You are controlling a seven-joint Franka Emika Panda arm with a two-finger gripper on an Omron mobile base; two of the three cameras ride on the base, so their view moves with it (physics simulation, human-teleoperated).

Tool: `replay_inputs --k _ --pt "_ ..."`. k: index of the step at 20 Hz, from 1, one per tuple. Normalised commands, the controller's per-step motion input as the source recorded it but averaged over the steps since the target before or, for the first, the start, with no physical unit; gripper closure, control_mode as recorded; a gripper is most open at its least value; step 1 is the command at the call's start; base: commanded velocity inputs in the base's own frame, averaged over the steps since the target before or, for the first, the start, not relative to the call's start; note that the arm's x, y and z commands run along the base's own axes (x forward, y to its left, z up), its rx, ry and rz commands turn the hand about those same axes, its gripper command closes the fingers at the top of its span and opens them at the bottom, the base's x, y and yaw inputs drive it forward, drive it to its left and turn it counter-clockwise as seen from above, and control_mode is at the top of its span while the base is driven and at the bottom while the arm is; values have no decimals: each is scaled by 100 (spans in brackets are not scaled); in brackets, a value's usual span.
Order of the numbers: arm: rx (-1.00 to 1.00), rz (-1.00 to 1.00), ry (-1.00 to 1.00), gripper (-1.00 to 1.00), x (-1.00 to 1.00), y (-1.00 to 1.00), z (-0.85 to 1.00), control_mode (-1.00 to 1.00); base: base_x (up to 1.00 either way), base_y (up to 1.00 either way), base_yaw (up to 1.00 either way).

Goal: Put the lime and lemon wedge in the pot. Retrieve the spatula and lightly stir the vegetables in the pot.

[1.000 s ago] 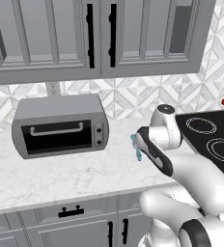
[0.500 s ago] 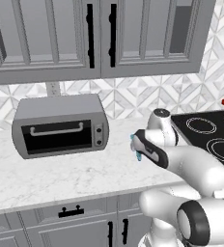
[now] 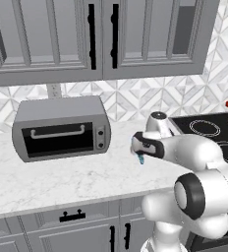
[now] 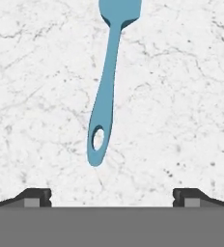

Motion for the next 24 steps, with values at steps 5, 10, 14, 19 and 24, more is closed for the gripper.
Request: replay_inputs --k 5,10,14,19,24 --pt "1 0 1 -100 25 2 -28 -100 0 0 0" --pt "0 0 1 -100 22 2 -26 -100 0 0 0" --pt "0 0 0 -100 21 8 -24 -100 0 0 0" --pt "0 0 0 -100 22 8 -20 -100 0 0 0" --pt "1 0 0 -100 14 0 -18 -100 0 0 0"
